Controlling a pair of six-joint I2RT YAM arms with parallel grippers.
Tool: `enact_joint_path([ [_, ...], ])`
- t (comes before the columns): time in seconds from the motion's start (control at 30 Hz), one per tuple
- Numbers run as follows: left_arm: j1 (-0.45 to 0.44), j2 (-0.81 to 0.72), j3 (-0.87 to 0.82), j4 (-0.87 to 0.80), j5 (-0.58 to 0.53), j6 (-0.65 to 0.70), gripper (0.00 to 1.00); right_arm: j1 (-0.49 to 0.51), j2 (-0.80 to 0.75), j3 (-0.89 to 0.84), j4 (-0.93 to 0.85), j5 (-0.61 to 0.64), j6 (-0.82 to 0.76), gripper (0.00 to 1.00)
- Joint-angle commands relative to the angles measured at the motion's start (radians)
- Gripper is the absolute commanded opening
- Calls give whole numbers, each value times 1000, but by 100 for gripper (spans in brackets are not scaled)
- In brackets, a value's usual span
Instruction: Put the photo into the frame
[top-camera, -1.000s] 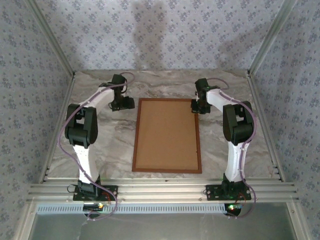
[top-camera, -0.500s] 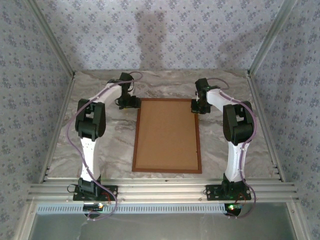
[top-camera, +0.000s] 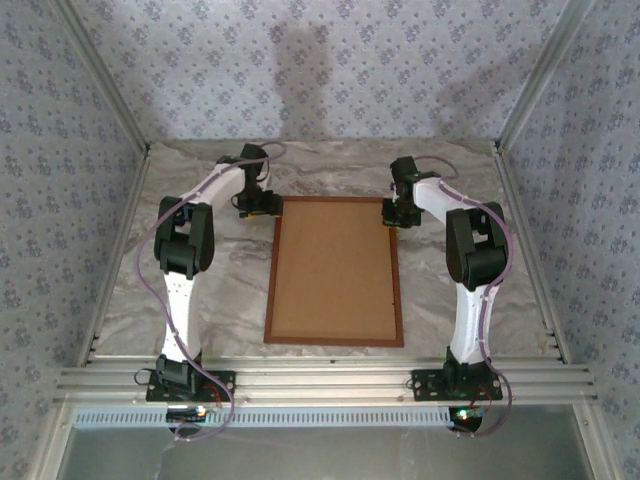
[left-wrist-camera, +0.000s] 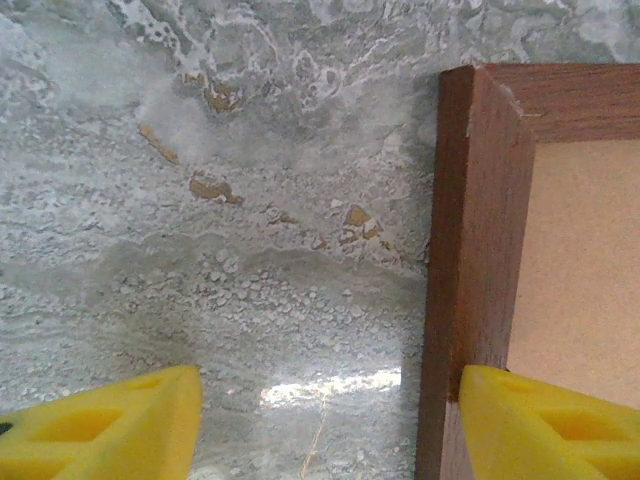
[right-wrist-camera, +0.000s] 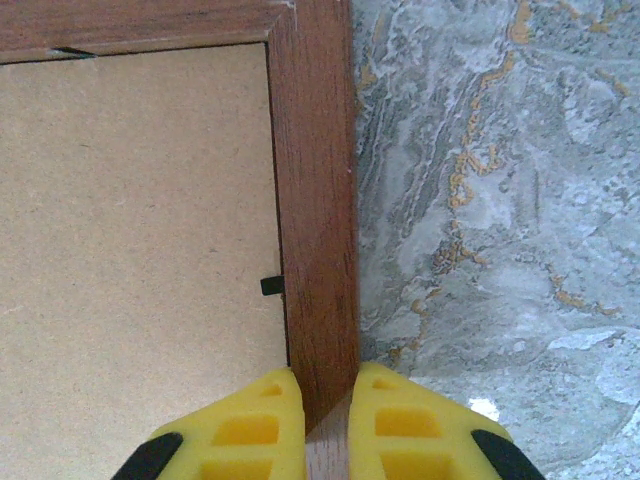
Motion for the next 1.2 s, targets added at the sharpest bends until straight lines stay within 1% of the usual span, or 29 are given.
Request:
enact_joint_path([
  [0.0,-10,37,34,-29,19,19,68,2,48,5,-5,2,-6,12],
  [0.2,-20,73,64,-37,27,17,68,2,49,7,-10,3,-8,12],
  [0.53,-60,117,77,-63,36,13,68,2,52,10,-11,3,-9,12],
  [0.67,-72,138,65,-67,36,-12,67,2,52,8,-12,2,-9,12],
  [0.87,-81,154,16,-41,82,-58,64,4,50,11,-11,3,-9,12],
  [1.17,-126,192,-7,-31,112,-75,62,5,51,14,-15,3,-11,12],
])
